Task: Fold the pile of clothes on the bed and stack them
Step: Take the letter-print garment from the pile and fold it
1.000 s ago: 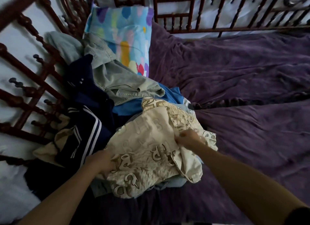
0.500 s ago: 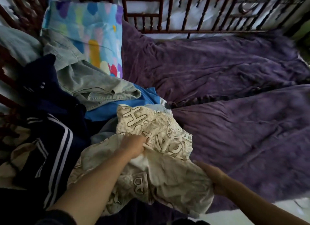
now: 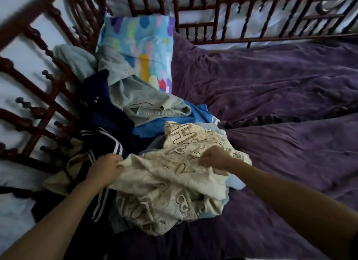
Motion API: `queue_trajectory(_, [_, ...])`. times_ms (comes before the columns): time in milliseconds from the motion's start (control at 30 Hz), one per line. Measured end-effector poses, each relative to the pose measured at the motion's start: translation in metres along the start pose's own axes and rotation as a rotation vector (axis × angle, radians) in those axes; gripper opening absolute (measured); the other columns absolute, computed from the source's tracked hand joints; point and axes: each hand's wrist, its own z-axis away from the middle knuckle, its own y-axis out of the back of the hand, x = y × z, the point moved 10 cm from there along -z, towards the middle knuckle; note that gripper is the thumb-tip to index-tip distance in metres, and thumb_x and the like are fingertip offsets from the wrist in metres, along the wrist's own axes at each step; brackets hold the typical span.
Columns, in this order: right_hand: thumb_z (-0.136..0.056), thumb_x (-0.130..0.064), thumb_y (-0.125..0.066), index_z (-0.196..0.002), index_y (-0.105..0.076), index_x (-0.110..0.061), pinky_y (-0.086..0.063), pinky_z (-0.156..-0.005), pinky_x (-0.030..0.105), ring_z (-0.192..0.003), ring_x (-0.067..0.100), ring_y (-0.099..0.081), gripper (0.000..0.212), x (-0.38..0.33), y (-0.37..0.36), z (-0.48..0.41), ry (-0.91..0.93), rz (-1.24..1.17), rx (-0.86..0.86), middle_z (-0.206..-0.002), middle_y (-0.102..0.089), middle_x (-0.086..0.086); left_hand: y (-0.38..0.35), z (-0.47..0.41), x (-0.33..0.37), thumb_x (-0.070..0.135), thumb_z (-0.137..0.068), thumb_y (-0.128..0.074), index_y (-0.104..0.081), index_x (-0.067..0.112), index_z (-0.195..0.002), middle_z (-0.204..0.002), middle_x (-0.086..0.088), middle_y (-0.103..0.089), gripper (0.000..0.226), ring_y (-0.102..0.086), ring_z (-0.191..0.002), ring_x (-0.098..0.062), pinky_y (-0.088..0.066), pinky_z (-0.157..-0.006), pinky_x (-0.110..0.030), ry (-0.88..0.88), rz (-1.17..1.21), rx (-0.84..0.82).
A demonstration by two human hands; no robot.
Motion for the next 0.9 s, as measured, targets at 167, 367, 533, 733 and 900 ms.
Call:
queue_trajectory(167, [-0.087,-0.032,-0.066,-0.143,-0.038,-0.019,-0.041,-0.097,0.038,-0.128,0.029,-0.046,0.065,-0.032,0.058,-0.076,0.054,0.160,0.342,-0.142,-0.047,0.010,-0.081,0.059,0.037,0.024,-0.073,-0.061,-0.033,0.022,-0.050,-0.052,0.004,-0.028,0.037,-0.029,-0.049,-0.009,-0.024,-0.056,-0.029,-0.180,0.286,-0.518])
queue_trajectory(367, [-0.093,-0.027,-0.056,-0.122,-0.062,-0.017,-0.048,-0.092,0.037,-0.113,0.029,-0.058,0.032,-0.056,0.005,-0.114,0.127,0.264,0.127,-0.119,-0.062,0.011,-0.040,0.032,0.027,0.035,-0.078,-0.066,-0.055,0.020,-0.061,-0.058,0.008,-0.051,0.025,-0.051,-0.057,-0.011,-0.037,-0.056,-0.026,-0.044,0.374,-0.109])
queue_trajectory(533, [-0.097,-0.037,-0.043,-0.096,-0.060,-0.025,-0.048,-0.061,0.027,-0.066,0.010,-0.059,0.021,-0.062,-0.024,0.002,0.490,0.092,0.264,-0.082,-0.066,-0.006,-0.016,0.003,0.046,0.021,-0.088,-0.063,-0.068,0.023,-0.093,-0.080,0.010,-0.064,0.007,-0.061,-0.078,-0.008,-0.042,-0.063,-0.017,-0.013,0.388,0.031])
queue_trajectory(733, [-0.095,-0.034,-0.054,-0.115,-0.064,-0.029,-0.051,-0.079,0.028,-0.094,0.010,-0.062,0.023,0.009,-0.035,0.001,0.290,0.298,0.045,-0.112,-0.068,-0.008,-0.034,-0.066,0.113,0.020,-0.089,-0.060,-0.059,0.019,-0.123,-0.124,-0.005,-0.057,0.033,-0.058,-0.108,-0.021,-0.040,-0.083,-0.025,-0.066,0.401,0.038])
queue_trajectory(900, [-0.092,-0.048,-0.054,-0.121,-0.062,-0.036,-0.047,-0.092,0.029,-0.103,0.011,-0.062,0.033,0.059,-0.060,-0.007,0.183,0.220,0.003,-0.113,-0.068,-0.012,-0.072,-0.129,0.127,0.023,-0.082,-0.073,-0.018,0.020,-0.151,-0.151,-0.007,-0.032,0.089,-0.038,-0.135,-0.023,-0.035,-0.103,-0.032,0.157,0.785,-0.003])
